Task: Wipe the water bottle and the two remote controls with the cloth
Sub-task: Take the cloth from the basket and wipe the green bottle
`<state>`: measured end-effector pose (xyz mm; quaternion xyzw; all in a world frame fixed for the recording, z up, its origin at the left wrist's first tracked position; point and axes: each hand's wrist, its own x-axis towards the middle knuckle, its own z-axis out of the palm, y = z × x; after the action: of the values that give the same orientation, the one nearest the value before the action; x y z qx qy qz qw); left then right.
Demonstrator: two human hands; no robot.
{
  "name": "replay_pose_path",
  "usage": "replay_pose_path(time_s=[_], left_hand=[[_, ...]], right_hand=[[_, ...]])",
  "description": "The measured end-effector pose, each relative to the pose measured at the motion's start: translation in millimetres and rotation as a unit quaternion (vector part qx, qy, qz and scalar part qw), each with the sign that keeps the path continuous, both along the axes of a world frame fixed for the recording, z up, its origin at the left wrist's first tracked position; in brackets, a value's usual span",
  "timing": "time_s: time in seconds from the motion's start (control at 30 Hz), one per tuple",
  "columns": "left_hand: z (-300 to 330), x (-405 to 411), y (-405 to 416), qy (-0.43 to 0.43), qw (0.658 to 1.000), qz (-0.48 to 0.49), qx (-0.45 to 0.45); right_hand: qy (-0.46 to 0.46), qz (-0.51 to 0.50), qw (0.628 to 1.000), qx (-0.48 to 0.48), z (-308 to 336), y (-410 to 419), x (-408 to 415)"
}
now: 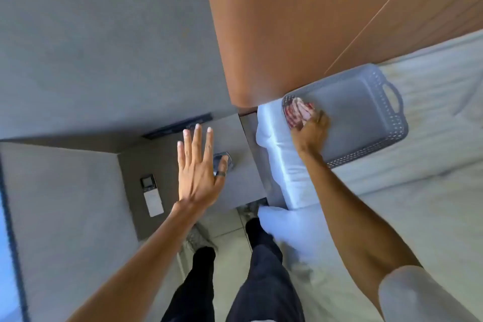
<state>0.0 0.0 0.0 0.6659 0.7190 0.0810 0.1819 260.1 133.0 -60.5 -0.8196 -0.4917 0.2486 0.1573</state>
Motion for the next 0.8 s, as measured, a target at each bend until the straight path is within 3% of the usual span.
replay_pose_path(time_s=[0.13, 0.23, 0.37, 0.43, 0.57, 0.67, 0.8], left_hand=[[-20.4, -10.5, -7.0, 0.014, 0.999, 0.004, -0.042], [-28.2, -22.9, -20.9, 0.008, 0.998, -0.013, -0.053], [-32.1, -40.5, -31.3, -0.04, 0.994, 0.006, -0.106], [-37.6, -46.4, -31.9, -0.097, 0.983, 0.052, -0.148], [-68.7, -64.8, -23.7, -0.183, 0.943, 0.12, -0.251], [-111.8, -82.4, -3.8, -0.219, 0.933, 0.049, -0.282], [-175.2, -102.1, 37.8, -0.304, 0.905, -0.105, -0.278]], right_hand=[[0.004, -0.095, 0.986, -0.134, -22.0, 13.8, 9.2], [0.087, -0.112, 0.986, -0.091, -14.8, 21.1, 10.4], [0.13, -0.162, 0.974, 0.095, 18.3, 23.0, 1.8], [0.177, -0.145, 0.963, 0.14, 35.6, 8.6, -19.6], [0.349, -0.045, 0.936, 0.018, 33.7, -38.4, -70.1], [0.376, -0.036, 0.922, -0.082, -5.0, -70.4, -89.6], [0.319, -0.099, 0.938, -0.088, -79.6, -107.7, -95.6]])
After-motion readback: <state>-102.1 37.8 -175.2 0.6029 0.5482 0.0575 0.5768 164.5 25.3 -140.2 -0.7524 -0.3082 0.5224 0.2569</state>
